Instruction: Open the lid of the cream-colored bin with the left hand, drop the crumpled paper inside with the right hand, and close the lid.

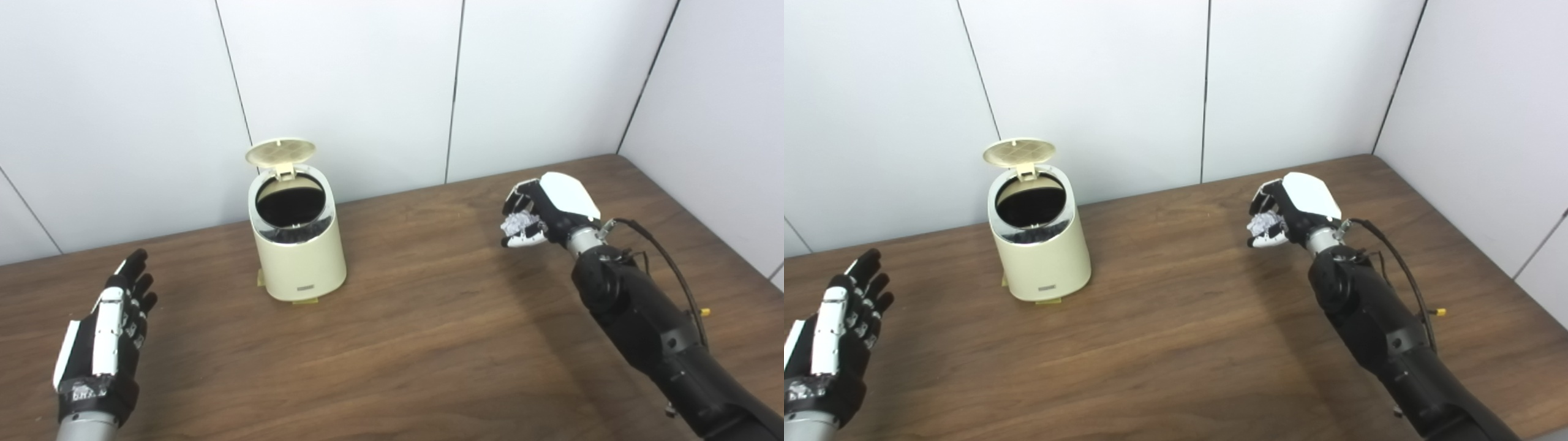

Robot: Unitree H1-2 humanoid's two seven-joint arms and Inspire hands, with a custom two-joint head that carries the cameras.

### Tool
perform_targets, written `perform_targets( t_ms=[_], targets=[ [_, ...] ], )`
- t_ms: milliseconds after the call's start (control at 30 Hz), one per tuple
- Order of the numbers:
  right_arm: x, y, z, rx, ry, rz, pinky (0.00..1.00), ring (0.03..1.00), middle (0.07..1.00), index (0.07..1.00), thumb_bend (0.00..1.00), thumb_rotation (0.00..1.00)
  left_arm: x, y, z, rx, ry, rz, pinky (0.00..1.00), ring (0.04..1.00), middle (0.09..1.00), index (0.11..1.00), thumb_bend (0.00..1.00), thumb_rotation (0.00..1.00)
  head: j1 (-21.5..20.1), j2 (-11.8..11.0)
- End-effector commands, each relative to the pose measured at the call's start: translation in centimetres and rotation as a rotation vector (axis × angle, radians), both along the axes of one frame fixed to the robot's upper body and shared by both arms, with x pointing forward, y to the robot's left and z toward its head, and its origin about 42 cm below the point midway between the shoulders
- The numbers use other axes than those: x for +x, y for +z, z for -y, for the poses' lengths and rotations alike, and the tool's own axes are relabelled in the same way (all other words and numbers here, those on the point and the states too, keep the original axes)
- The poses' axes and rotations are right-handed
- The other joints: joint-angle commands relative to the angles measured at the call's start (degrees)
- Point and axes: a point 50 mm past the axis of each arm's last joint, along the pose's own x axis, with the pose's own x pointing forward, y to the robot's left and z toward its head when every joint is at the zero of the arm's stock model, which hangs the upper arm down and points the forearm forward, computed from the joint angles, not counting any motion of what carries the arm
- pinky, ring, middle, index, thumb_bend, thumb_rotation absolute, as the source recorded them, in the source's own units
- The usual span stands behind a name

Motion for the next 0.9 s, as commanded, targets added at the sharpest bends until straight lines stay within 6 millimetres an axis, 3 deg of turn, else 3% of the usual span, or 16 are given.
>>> perform_targets(
  t_ms=[0,100,300,467,667,867],
  targets=[
    [0.6,4.0,-0.1,-0.031,0.031,0.167,0.48,0.404,0.54,0.473,0.51,0.0,0.6,1.6,0.3,0.015,-0.015,0.09,1.0,0.986,0.991,0.952,0.36,0.88,0.4,0.0],
    [0.4,5.4,-1.2,-0.033,0.052,0.218,0.49,0.383,0.524,0.497,0.51,0.0,0.6,1.3,0.7,0.031,-0.023,0.077,1.0,0.985,0.986,0.953,0.35,0.85,1.6,0.0],
    [0.2,7.7,-3.9,0.028,0.09,0.273,0.34,0.39,0.526,0.517,0.5,0.0,0.6,0.4,0.8,0.062,-0.034,0.061,1.0,0.97,0.971,0.951,0.42,0.82,2.7,-0.1],
    [-0.3,9.3,-6.0,0.02,0.142,0.325,0.31,0.396,0.53,0.513,0.49,0.0,0.5,0.2,0.9,0.061,-0.032,0.056,1.0,0.969,0.969,0.949,0.44,0.79,4.5,-0.5],
    [-0.7,11.4,-9.9,0.014,0.273,0.436,0.43,0.369,0.502,0.53,0.5,0.0,0.4,-0.1,1.0,0.081,-0.037,0.046,0.99,0.978,0.972,0.951,0.45,0.77,7.7,-1.2],
    [-1.0,12.8,-14.2,0.045,0.403,0.506,0.43,0.384,0.521,0.497,0.5,0.0,0.2,-0.8,1.7,0.082,-0.039,0.036,0.98,0.966,0.964,0.956,0.46,0.74,12.1,-2.0]
  ],
)
